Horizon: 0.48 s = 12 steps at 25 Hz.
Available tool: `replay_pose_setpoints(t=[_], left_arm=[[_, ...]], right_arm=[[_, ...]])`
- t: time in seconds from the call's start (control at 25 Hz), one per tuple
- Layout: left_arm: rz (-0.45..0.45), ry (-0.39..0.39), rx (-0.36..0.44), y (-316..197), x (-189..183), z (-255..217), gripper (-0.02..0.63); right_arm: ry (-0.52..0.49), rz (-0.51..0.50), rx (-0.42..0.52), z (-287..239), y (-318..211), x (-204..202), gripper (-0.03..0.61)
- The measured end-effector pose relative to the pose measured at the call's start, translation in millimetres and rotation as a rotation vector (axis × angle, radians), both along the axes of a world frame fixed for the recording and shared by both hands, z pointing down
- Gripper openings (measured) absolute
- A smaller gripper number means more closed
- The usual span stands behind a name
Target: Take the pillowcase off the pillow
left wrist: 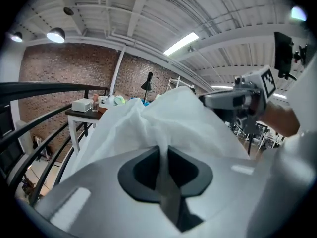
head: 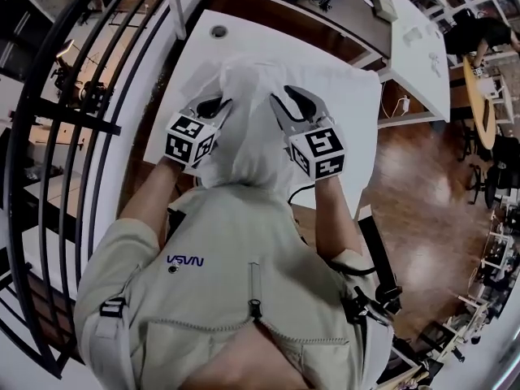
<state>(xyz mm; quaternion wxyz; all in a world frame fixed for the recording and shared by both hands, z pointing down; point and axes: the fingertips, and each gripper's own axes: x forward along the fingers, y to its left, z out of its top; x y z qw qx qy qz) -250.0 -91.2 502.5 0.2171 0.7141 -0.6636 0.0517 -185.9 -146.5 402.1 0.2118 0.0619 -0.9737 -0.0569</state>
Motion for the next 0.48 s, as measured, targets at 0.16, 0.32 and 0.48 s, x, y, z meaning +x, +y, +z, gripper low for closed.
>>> replay_pose_setpoints(t=[0.16, 0.32, 0.48], left_arm=[[0.033, -0.057, 0.038, 4, 19, -14, 0.04], [0.08, -0.126, 0.059, 9, 35, -27, 0.038], [0.116, -0.175, 0.052, 14, 48, -33, 0.037]], right_arm=[[-0.013, -0.086, 0.053, -24, -2, -43, 0.15], [0.089, -0.184, 0.073, -9, -3, -81, 0.218], [0.229, -0.267, 0.049, 25, -2, -99, 0.23]])
